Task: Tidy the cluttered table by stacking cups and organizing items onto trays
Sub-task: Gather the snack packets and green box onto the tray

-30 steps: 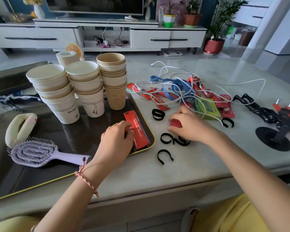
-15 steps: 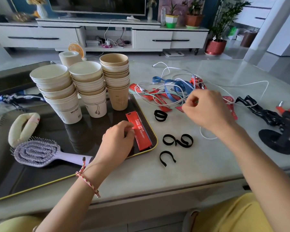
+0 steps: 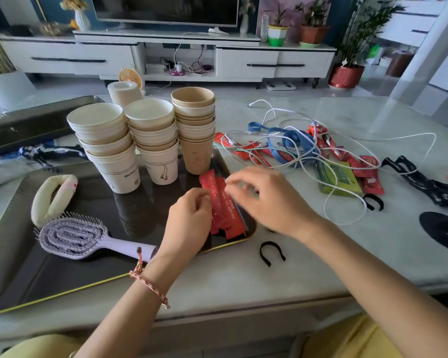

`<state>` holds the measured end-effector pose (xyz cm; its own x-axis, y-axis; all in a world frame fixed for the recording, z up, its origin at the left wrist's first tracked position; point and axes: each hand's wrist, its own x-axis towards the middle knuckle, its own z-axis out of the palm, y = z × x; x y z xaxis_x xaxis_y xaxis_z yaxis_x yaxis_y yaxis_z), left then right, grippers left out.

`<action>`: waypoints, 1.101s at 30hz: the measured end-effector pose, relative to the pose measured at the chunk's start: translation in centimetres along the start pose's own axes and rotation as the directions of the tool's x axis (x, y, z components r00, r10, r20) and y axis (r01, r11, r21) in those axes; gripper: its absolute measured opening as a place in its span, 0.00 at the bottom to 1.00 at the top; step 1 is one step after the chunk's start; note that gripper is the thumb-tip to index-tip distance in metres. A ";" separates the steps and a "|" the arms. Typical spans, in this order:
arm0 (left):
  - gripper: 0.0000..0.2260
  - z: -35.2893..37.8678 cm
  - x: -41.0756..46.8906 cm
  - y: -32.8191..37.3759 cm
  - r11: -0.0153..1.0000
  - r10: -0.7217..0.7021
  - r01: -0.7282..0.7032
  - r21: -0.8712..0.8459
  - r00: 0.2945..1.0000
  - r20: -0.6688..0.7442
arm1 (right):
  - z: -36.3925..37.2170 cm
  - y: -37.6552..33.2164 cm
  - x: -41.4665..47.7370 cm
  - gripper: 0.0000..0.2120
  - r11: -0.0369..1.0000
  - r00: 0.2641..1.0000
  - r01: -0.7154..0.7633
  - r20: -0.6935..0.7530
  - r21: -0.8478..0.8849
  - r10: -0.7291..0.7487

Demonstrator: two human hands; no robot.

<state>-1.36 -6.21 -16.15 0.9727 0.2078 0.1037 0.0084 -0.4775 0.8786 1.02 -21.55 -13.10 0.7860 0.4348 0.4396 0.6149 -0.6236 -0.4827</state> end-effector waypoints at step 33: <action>0.14 0.1 -1.0 -0.3 0.920 0.197 -0.232 0.315 0.970 0.140 | -1.5 8.0 3.0 0.09 0.670 0.669 -0.669 -0.133 0.321 0.731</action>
<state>-2.34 -6.31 -16.56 0.9780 -0.0123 0.2083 -0.1453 -0.7565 0.6377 8.18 -26.26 -14.53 0.9668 -0.2519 0.0417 -0.0931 -0.5000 -0.8610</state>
